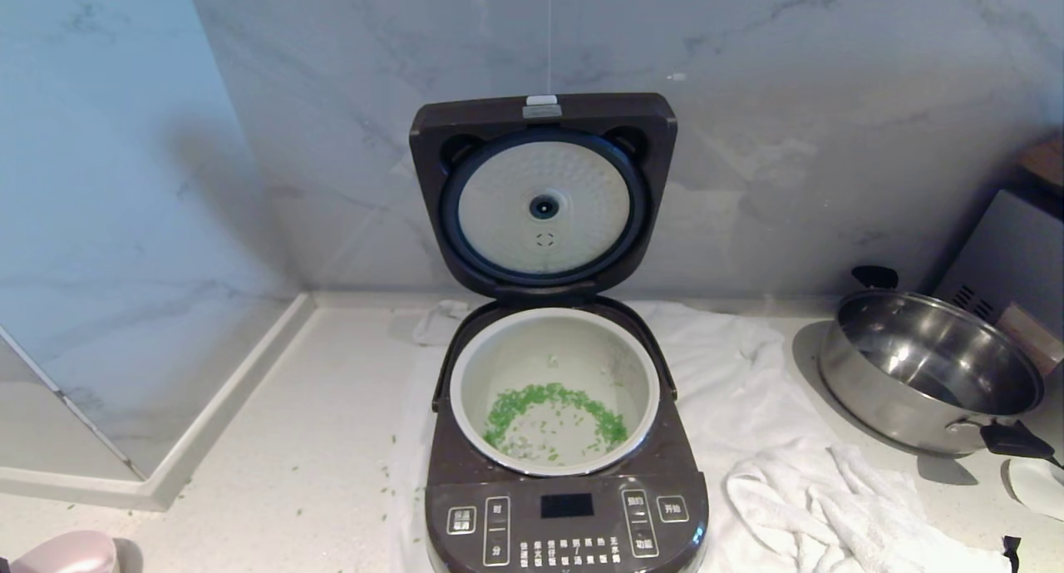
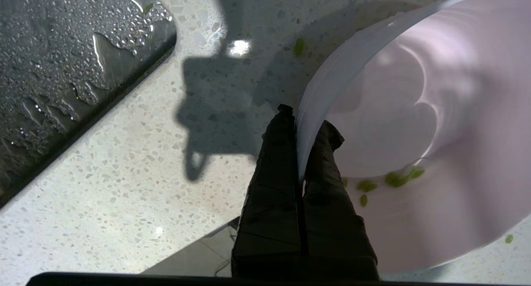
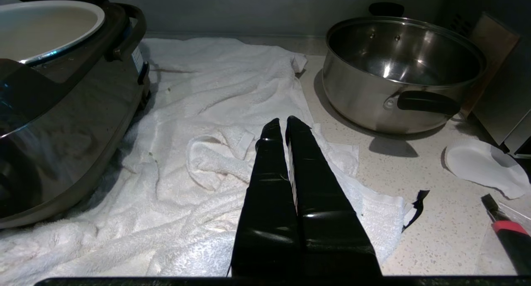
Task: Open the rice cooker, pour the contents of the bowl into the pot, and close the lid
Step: Place the bowl on the table
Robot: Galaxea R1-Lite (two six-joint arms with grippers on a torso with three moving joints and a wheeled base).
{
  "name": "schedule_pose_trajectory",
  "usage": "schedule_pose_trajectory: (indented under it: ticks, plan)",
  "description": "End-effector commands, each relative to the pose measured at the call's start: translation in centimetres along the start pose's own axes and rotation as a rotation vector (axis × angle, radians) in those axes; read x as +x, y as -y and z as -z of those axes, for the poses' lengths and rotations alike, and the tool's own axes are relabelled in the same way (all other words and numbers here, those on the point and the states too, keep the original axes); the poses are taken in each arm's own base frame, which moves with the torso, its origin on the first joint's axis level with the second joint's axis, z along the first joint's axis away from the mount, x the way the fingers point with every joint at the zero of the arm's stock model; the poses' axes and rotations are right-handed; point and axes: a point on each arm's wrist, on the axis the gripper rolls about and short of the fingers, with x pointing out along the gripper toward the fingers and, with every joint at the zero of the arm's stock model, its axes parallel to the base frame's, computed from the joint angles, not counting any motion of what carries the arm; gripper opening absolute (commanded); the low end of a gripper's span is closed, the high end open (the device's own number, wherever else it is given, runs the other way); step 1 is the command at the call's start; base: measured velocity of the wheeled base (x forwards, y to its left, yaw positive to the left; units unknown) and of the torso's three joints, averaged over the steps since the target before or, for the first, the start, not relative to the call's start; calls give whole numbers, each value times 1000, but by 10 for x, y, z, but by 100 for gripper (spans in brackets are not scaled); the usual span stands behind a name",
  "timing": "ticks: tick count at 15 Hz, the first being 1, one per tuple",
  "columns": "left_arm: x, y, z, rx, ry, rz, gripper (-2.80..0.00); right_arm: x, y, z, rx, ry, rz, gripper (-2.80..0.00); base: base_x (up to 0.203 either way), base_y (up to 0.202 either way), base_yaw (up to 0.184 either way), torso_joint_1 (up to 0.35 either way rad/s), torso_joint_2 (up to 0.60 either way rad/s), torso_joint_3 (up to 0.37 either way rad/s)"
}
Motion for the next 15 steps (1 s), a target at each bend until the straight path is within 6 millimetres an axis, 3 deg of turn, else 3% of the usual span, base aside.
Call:
schedule_pose_trajectory:
  ticks: [1,2,8,15]
  plan:
    - [-1,0,-1,1,5,0,-280,0,0,0,-1,-1,-1,-280,0,0,0,0,0,0]
    - [-3,0,-2,2,14,-2,0,0,0,0,0,-1,-1,-280,0,0,0,0,0,0]
    - [-18,0,-13,-5,76,-11,0,0,0,0,-1,-1,-1,-280,0,0,0,0,0,0]
    - [-75,23,-9,55,111,98,0,0,0,0,-1,-1,-1,-280,0,0,0,0,0,0]
